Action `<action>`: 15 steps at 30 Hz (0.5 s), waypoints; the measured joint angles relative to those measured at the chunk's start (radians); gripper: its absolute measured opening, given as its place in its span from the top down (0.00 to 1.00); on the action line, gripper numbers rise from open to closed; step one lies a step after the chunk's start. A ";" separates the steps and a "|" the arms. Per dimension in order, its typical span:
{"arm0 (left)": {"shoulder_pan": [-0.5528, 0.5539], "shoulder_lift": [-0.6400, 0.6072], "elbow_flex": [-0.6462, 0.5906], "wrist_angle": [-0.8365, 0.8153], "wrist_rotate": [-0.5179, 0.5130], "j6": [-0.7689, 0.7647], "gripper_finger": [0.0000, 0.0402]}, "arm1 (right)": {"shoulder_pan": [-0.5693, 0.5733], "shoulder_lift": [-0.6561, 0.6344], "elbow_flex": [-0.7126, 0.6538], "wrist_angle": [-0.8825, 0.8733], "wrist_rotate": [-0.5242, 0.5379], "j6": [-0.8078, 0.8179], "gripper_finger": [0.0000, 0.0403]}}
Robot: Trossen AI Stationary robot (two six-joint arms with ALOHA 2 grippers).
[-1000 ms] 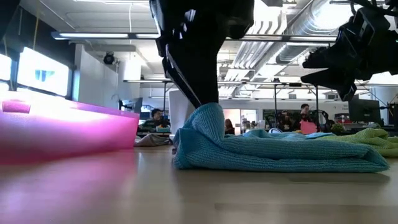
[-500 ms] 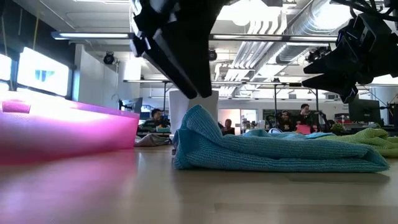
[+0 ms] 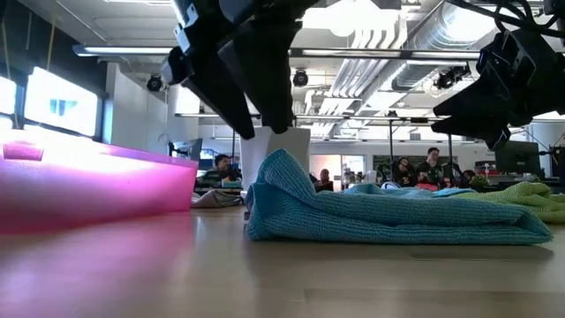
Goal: Fold microfiber towels
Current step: Put the bottom blue towel in the pink bin
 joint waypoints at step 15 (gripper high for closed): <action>0.105 -0.153 -0.368 0.477 0.253 -0.073 0.40 | 0.000 0.019 0.000 -0.108 -0.001 0.000 0.55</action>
